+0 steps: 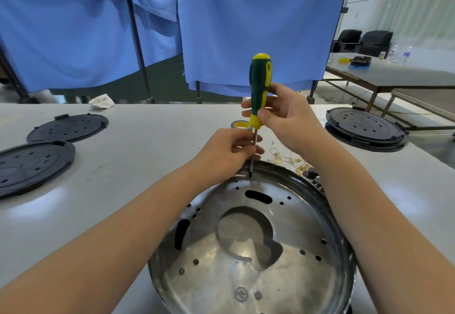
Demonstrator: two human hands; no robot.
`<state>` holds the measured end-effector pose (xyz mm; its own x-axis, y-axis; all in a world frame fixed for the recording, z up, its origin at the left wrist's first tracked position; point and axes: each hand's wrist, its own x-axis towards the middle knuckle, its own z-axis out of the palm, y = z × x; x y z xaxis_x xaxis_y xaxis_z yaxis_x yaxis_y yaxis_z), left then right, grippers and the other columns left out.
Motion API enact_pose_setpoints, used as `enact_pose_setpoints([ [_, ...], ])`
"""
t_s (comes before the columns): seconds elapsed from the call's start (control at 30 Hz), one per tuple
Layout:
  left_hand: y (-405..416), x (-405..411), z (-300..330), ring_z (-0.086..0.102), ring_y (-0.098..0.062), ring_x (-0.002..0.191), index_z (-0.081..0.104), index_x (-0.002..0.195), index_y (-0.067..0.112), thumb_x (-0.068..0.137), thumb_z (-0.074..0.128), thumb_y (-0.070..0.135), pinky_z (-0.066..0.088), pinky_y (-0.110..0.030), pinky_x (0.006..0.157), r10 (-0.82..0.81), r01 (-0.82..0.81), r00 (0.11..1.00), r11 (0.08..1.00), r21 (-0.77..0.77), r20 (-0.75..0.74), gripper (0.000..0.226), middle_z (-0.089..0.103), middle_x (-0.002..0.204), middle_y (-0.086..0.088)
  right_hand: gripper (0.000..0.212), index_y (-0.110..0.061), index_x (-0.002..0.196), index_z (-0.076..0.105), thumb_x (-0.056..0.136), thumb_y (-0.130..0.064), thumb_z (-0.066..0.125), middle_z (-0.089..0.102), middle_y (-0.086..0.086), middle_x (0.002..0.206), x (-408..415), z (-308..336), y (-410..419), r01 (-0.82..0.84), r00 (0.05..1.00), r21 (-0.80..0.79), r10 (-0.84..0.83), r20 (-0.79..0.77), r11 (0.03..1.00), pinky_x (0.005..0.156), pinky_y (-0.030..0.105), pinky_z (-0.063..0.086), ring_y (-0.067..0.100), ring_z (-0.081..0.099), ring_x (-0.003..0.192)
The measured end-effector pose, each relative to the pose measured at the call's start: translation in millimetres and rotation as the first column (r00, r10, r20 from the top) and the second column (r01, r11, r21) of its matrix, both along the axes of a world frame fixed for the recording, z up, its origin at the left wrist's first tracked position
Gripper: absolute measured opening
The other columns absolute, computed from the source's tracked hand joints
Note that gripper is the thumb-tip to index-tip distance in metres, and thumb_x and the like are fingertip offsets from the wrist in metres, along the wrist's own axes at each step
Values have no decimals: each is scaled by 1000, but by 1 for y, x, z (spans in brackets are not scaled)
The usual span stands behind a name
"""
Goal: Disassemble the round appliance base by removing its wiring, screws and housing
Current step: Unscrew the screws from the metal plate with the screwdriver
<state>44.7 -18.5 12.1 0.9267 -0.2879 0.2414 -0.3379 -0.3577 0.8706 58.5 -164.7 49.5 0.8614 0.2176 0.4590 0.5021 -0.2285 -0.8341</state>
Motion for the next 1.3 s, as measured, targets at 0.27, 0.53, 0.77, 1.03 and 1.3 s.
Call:
enact_pose_setpoints([
  [0.27, -3, 4, 0, 71, -16, 79, 69, 90, 16, 86, 68, 12, 55, -31, 85, 99, -109, 990, 989, 103, 100, 6, 73, 82, -1, 27, -21, 109, 61, 84, -26, 72, 66, -6, 91, 2, -2, 1, 161, 987, -39, -159, 38, 986, 68, 13, 52, 2, 63, 81],
  [0.53, -5, 7, -2, 59, -7, 63, 61, 77, 23, 81, 75, 23, 47, -16, 64, 146, -164, 979, 978, 130, 140, 14, 64, 70, 8, 38, -12, 105, 62, 73, -17, 82, 67, -7, 79, 0, 0, -1, 179, 984, 68, -180, 2, 981, 54, 9, 48, -2, 67, 60],
  [0.77, -3, 3, -1, 72, -11, 85, 64, 104, 8, 92, 60, 5, 55, -17, 82, 21, -22, 999, 1000, -8, -29, 13, 73, 95, -7, 24, -9, 117, 54, 94, -1, 54, 71, 4, 109, 0, 0, -1, -12, 996, 90, 20, -88, 996, 82, 27, 57, 13, 70, 96],
  [1.03, -4, 5, 2, 66, -12, 75, 69, 79, 18, 78, 77, 22, 54, -27, 77, 143, -159, 983, 977, 138, 119, 9, 71, 77, 2, 29, -23, 105, 64, 80, -31, 76, 68, 0, 91, 0, -4, 3, 139, 990, -81, -140, -7, 987, 78, 19, 53, 11, 66, 85],
  [1.3, -4, 6, -2, 58, 4, 63, 66, 84, 20, 82, 74, 20, 45, -9, 65, 122, -143, 981, 981, 135, 152, 8, 64, 73, 11, 35, -23, 92, 61, 68, -35, 84, 61, -6, 76, 2, -2, 0, 230, 973, -90, -228, 33, 969, 52, 6, 43, -6, 58, 55],
])
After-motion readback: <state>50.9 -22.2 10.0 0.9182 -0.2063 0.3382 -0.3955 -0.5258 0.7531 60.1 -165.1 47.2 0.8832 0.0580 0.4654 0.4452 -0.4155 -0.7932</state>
